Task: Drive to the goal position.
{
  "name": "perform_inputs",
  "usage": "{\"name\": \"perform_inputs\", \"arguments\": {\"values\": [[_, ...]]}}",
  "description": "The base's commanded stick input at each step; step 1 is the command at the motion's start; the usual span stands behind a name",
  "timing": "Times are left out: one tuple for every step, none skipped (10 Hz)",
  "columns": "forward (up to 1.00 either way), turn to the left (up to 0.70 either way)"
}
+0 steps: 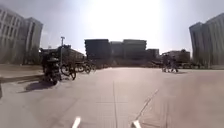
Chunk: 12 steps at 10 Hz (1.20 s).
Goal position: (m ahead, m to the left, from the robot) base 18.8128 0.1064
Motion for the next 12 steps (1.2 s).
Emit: {"name": "perform_inputs", "arguments": {"values": [[1.0, 0.0], [1.0, 0.0], [1.0, 0.0], [1.0, 0.0], [1.0, 0.0], [1.0, 0.0], [1.0, 0.0], [1.0, 0.0], [1.0, 0.0], [1.0, 0.0], [1.0, 0.0], [1.0, 0.0]]}}
